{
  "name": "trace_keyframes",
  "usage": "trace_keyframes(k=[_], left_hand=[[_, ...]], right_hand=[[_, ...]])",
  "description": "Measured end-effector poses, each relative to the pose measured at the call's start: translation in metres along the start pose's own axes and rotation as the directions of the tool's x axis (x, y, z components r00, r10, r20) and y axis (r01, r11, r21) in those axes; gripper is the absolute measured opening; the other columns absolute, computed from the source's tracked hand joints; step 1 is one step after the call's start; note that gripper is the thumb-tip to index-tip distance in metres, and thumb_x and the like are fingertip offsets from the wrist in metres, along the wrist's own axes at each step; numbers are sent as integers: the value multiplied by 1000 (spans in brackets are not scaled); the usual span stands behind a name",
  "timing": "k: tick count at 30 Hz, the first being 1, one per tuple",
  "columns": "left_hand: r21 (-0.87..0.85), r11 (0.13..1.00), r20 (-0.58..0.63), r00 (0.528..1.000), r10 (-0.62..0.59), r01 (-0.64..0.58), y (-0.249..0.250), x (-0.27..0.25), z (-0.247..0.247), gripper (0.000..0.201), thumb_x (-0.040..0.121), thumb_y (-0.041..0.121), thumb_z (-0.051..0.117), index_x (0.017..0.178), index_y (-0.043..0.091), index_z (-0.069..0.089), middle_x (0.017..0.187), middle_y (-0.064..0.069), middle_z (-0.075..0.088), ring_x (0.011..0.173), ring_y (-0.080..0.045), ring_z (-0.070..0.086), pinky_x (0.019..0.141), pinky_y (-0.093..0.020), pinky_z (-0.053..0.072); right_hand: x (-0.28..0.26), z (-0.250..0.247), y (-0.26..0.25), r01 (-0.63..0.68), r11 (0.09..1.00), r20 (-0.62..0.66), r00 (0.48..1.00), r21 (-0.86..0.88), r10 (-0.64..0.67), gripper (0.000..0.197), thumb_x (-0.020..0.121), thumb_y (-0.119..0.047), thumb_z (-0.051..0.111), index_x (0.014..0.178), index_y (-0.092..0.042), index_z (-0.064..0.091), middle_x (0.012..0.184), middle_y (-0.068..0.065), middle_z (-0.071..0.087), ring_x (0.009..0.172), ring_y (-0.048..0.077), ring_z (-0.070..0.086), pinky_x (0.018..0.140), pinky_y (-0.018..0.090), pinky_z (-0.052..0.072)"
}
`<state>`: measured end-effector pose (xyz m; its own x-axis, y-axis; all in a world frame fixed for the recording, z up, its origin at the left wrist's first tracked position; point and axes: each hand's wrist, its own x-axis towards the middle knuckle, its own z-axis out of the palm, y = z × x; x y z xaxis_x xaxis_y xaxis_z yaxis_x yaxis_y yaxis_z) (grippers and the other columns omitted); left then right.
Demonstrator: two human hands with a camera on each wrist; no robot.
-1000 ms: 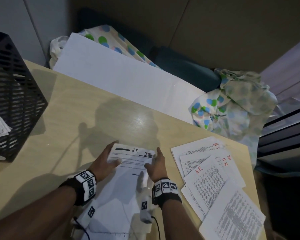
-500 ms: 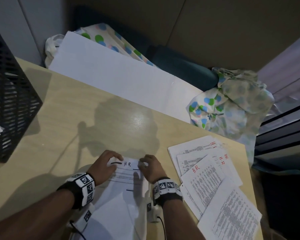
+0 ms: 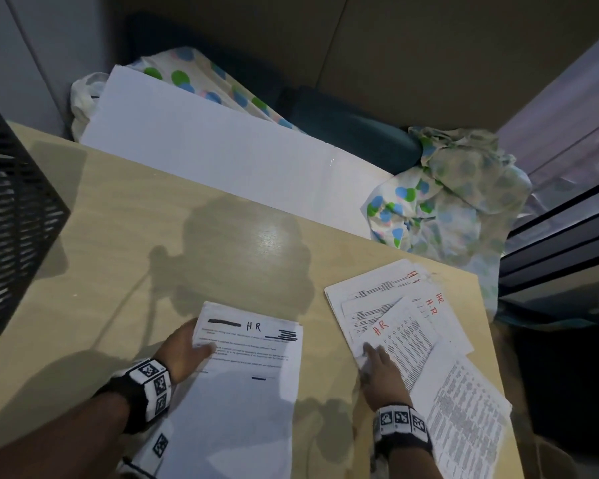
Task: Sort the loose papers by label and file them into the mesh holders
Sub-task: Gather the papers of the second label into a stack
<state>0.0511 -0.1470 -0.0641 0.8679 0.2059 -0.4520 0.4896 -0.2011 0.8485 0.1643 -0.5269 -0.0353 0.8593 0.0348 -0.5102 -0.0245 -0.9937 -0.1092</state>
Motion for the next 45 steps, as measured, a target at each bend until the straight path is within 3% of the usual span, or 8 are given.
trace_keyframes(k=[4,11,19,25,28,33,39,45], left_hand=[[41,999,-31,999,-14,15,9,-1,0,35,82,5,64,105,31,59,104,1,70,99,-18,65,94,-37,49],[53,998,-82,996,-38,43,7,-4,-10,35,83,7,62,113,24,61,106,1,70,101,-18,65,95,-38,49],[79,996,-113,993,-40,49,-7,-1,-17,45,72,37,56,116,28,58,109,3,70,103,-21,65,94,-44,50],[94,994,-171,984,-45,62,12,-5,-18,36,85,20,61,120,23,56,112,-4,68,103,-25,62,91,-38,48],[97,995,-177,984,-20,38,15,-7,-26,36,75,50,58,109,37,57,107,5,67,98,-20,63,90,-38,49],[19,1000,-212,977,29,-25,-2,-10,-40,39,73,59,53,109,42,57,113,9,67,106,-14,62,96,-43,49],[-114,985,-258,961,96,-129,14,-21,-38,22,87,13,63,102,29,63,102,15,71,96,4,63,88,-29,49],[-253,967,-228,973,-38,-22,8,-18,-32,37,85,53,56,115,33,58,120,6,64,114,-15,58,99,-38,43]], right_hand=[[-10,-1,-12,54,997,-162,985,-49,-62,23,96,-20,39,111,-8,51,120,10,57,107,26,55,86,36,47],[-17,2,-23,64,987,-163,983,-147,-88,36,100,-19,30,137,-16,31,133,4,48,119,23,47,84,38,49],[-23,-15,-98,269,958,-231,930,-98,-285,32,92,-19,45,123,-20,39,104,7,64,88,30,63,70,35,49],[-31,2,-196,370,808,-64,921,459,-385,49,92,-23,54,138,-25,34,120,9,64,101,25,65,91,41,53],[-35,7,-214,332,700,71,875,633,-479,65,90,-34,61,145,-24,26,134,3,55,110,16,61,98,40,49],[9,-11,-160,238,851,-169,969,467,-178,66,87,-23,66,143,-14,31,145,5,40,132,23,41,108,34,37],[40,-19,-129,206,975,-39,978,86,-203,106,74,-46,76,151,-14,10,152,8,34,136,26,39,109,40,37],[35,-8,-147,217,974,-48,976,59,-214,48,82,-29,69,126,-22,52,109,1,69,98,19,64,87,29,50]])
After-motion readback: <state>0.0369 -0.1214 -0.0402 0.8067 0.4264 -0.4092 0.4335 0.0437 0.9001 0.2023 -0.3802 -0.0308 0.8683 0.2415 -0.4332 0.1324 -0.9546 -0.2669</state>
